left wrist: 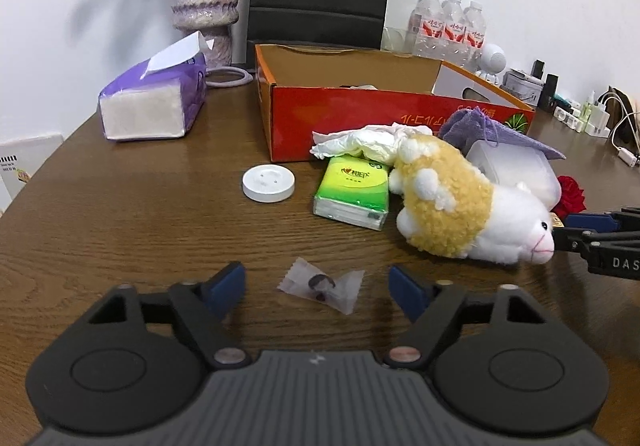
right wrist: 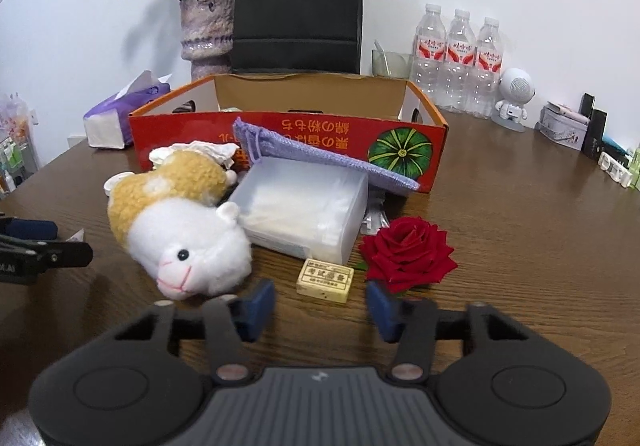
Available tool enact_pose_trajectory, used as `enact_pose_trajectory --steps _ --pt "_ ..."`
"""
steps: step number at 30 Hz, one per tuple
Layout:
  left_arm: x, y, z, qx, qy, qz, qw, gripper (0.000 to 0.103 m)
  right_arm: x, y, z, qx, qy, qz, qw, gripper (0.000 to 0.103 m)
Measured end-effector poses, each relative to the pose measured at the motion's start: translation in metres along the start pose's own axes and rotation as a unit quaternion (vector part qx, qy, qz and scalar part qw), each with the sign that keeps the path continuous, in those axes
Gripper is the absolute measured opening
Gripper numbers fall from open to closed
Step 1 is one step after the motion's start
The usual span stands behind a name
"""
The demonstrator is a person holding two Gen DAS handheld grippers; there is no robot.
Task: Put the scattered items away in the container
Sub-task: 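Close left tool on clear wrapper while right tool closes on yellow block, then carry wrapper and block into cardboard box and open both tools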
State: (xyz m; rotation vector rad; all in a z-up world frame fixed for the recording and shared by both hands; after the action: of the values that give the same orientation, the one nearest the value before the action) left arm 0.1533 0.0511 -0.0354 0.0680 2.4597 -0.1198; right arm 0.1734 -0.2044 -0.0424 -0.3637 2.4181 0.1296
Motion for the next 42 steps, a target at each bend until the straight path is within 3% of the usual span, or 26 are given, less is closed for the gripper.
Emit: enact_pose_trajectory --steps 3,5,6,7,8,20,27,35,42 --pt "0.000 0.001 -0.001 -0.006 -0.001 0.005 1.0000 0.055 -0.005 -0.001 0.007 0.005 0.007 0.008 1.000 0.044" --pt "0.001 0.002 -0.003 -0.011 -0.001 0.011 0.9999 0.037 -0.007 -0.002 0.011 0.002 0.009 0.013 1.000 0.043" --pt "0.001 0.002 -0.003 -0.012 -0.002 0.013 0.9998 0.033 -0.008 -0.002 0.011 0.000 0.010 0.013 1.000 0.039" --pt "0.001 0.003 -0.004 -0.011 -0.002 0.013 0.9999 0.017 -0.009 -0.003 0.011 -0.003 0.010 0.013 1.000 0.036" --pt "0.001 0.005 -0.004 -0.008 -0.001 0.009 0.9999 0.011 -0.009 -0.003 0.011 -0.006 0.009 0.012 1.000 0.031" --pt "-0.001 0.006 -0.018 0.006 -0.027 -0.010 0.9996 0.011 -0.001 -0.010 -0.005 -0.015 -0.013 0.021 1.000 0.031" --pt "-0.030 -0.007 -0.035 0.026 -0.073 -0.003 0.9970 0.011 -0.009 -0.015 -0.026 -0.016 -0.048 0.020 0.999 0.031" --pt "-0.097 -0.029 -0.036 0.056 -0.141 -0.011 0.9884 0.011 -0.068 -0.017 -0.029 -0.021 -0.110 0.014 0.994 0.031" --pt "-0.151 -0.042 -0.001 0.062 -0.146 -0.031 0.9869 0.011 -0.134 -0.018 0.000 -0.031 -0.122 0.031 0.992 0.031"
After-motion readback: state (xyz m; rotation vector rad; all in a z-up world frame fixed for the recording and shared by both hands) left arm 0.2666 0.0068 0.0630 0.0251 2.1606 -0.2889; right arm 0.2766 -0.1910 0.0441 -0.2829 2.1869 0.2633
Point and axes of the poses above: each gripper's, at about its wrist camera, not at the fingertips, and z roughly the way its jaws point, y to its left, x to its underside, the point moved 1 cm from there along z, roughly the way its jaws point, and after that the axes turned 12 degrees about y, right-handed, at the moved point
